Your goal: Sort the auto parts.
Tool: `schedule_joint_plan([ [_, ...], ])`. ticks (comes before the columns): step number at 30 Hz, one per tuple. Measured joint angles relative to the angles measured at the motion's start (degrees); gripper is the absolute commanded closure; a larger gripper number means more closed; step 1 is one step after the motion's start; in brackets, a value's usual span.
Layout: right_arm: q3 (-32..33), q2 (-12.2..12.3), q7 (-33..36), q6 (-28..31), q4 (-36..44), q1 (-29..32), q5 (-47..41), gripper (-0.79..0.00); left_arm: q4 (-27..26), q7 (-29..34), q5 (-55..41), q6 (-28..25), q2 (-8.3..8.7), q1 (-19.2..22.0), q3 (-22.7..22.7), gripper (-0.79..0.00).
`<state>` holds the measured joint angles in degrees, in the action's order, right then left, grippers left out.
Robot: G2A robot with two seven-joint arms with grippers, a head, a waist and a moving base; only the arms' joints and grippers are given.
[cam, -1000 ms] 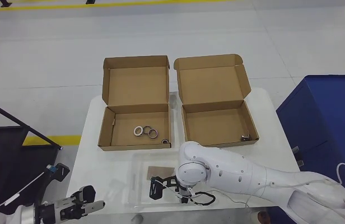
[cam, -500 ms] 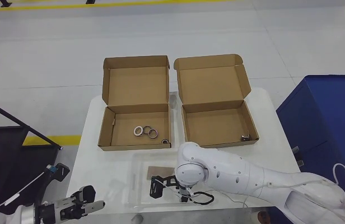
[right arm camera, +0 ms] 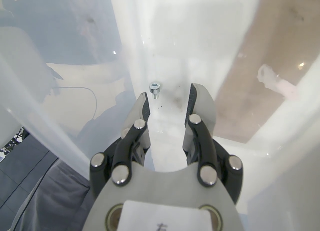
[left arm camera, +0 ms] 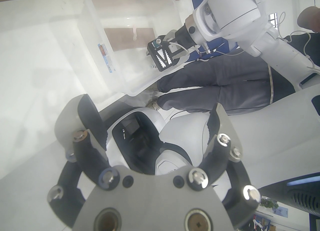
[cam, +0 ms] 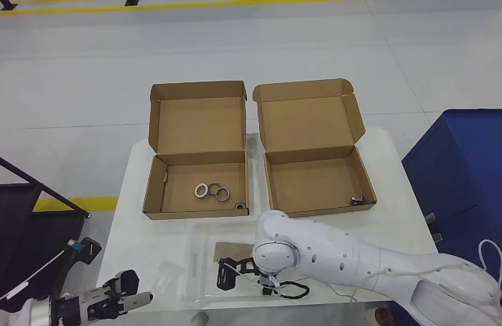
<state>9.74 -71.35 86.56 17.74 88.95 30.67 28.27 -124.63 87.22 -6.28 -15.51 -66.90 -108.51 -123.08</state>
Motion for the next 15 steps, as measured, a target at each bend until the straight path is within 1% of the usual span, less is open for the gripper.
schedule_joint_plan([
  [9, -0.01, -0.44, -0.04, 0.04, -1.16, 0.34, 1.67, -0.32, 0.0, 0.0, 0.0, 0.0, 0.0, 0.0, 0.0, -0.785],
  [15, 0.0, -0.09, -0.41, 0.4, -0.07, -0.44, 0.95, -0.317, 0.0, 0.0, 0.0, 0.0, 0.0, 0.0, 0.0, -0.785],
])
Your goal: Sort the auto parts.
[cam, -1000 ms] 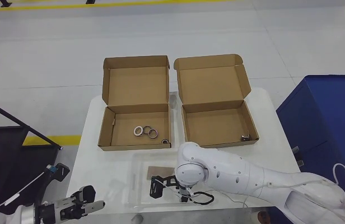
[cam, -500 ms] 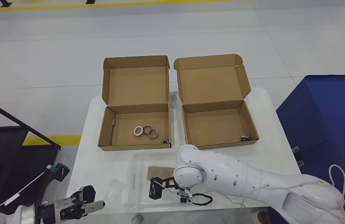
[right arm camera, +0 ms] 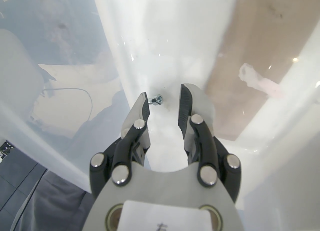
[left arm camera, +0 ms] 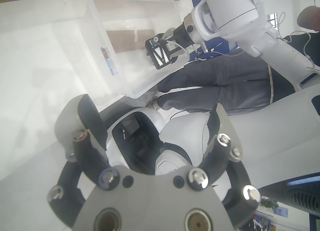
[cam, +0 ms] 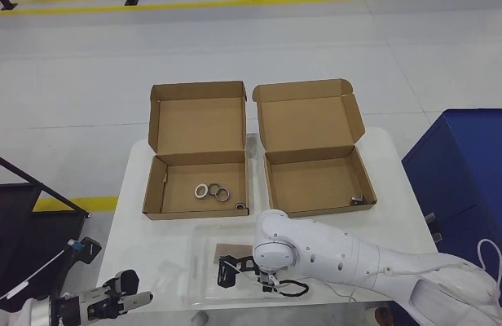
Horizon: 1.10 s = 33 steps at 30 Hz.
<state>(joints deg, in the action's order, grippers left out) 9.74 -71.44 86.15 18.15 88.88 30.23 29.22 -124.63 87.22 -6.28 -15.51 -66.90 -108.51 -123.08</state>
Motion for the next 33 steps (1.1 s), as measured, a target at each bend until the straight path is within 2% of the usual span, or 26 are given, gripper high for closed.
schedule_joint_plan([
  [20, 0.0, 1.61, -0.69, 0.69, 2.72, 1.22, 0.31, -0.323, 0.0, 0.0, 0.0, 0.0, 0.0, 0.0, 0.0, -0.785],
  [33, 0.0, 1.55, -0.71, 0.72, 2.36, 1.74, 1.23, -0.314, 0.0, 0.0, 0.0, 0.0, 0.0, 0.0, 0.0, -0.785],
])
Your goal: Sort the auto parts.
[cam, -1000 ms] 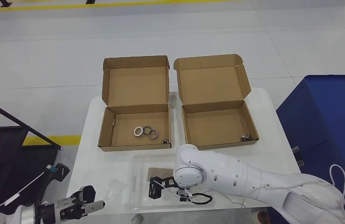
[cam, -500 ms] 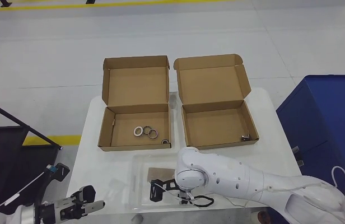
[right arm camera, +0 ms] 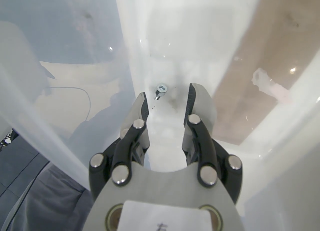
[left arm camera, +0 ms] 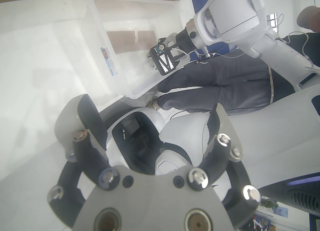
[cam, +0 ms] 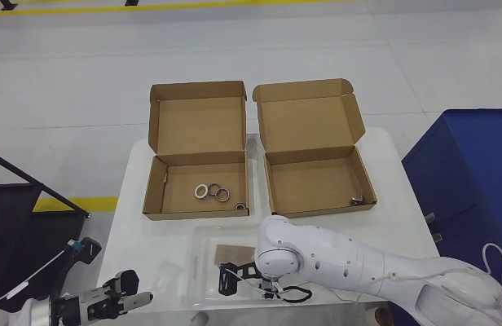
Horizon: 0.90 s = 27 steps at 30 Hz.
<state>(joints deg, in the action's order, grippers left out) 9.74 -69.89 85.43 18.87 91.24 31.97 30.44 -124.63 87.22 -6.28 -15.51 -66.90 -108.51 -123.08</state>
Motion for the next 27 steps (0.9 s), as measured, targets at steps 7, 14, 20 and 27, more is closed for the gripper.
schedule_joint_plan([
  [7, 0.0, -0.6, 0.24, -0.24, -1.04, 0.27, 0.92, -0.219, 0.0, 0.0, 0.0, 0.0, 0.0, 0.0, 0.0, -0.785],
  [14, -0.01, -0.83, -0.59, 0.59, -1.15, 0.04, 0.1, -0.246, 0.0, 0.0, 0.0, 0.0, 0.0, 0.0, 0.0, -0.785],
  [20, 0.0, -0.68, -0.19, 0.19, -0.69, 0.12, 0.46, -0.243, 0.0, 0.0, 0.0, 0.0, 0.0, 0.0, 0.0, -0.785],
  [27, -0.01, -1.09, 0.34, -0.33, -1.71, 0.52, 1.49, -0.151, 0.0, 0.0, 0.0, 0.0, 0.0, 0.0, 0.0, -0.785],
])
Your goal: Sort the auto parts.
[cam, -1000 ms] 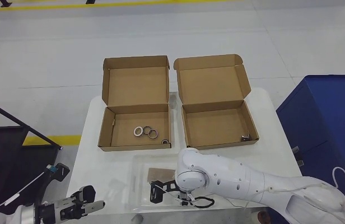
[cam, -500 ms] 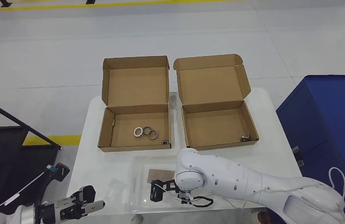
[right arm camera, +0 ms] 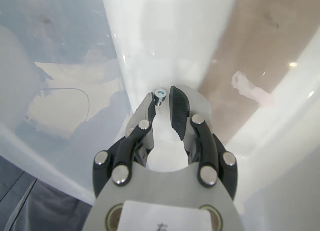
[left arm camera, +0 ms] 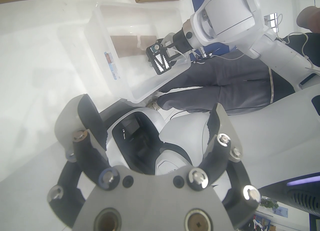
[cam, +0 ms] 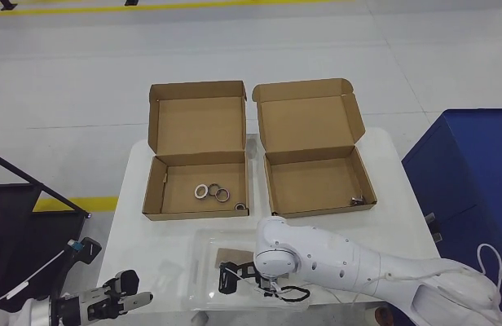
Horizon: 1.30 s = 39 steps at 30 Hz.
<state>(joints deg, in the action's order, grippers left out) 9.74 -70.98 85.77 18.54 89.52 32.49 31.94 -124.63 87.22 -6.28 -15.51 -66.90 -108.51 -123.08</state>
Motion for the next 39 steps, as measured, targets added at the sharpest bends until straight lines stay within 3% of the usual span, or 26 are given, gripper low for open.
schedule_joint_plan([
  [2, 0.0, -0.15, 0.12, -0.12, -0.34, -0.06, 0.14, -0.135, 0.0, 0.0, 0.0, 0.0, 0.0, 0.0, 0.0, -0.785],
  [7, 0.0, -0.34, 0.29, -0.28, -0.87, -0.39, 0.07, 0.0, 0.0, 0.0, 0.0, 0.0, 0.0, 0.0, 0.0, -0.785],
  [17, 0.06, 1.22, -1.81, 1.79, -0.32, -3.99, -5.94, 0.0, 0.0, 0.0, 0.0, 0.0, 0.0, 0.0, 0.0, -0.785],
  [26, 4.71, 8.3, -3.9, 3.83, 2.79, -6.66, -15.67, 0.0, 0.0, 0.0, 0.0, 0.0, 0.0, 0.0, 0.0, -0.785],
  [36, 4.91, 8.45, -3.82, 3.72, 2.85, -6.6, -15.67, 0.0, 0.0, 0.0, 0.0, 0.0, 0.0, 0.0, 0.0, -0.785],
  [39, 6.36, 8.77, -6.42, 6.34, 1.78, -5.5, -18.66, 0.0, 0.0, 0.0, 0.0, 0.0, 0.0, 0.0, 0.0, -0.785],
])
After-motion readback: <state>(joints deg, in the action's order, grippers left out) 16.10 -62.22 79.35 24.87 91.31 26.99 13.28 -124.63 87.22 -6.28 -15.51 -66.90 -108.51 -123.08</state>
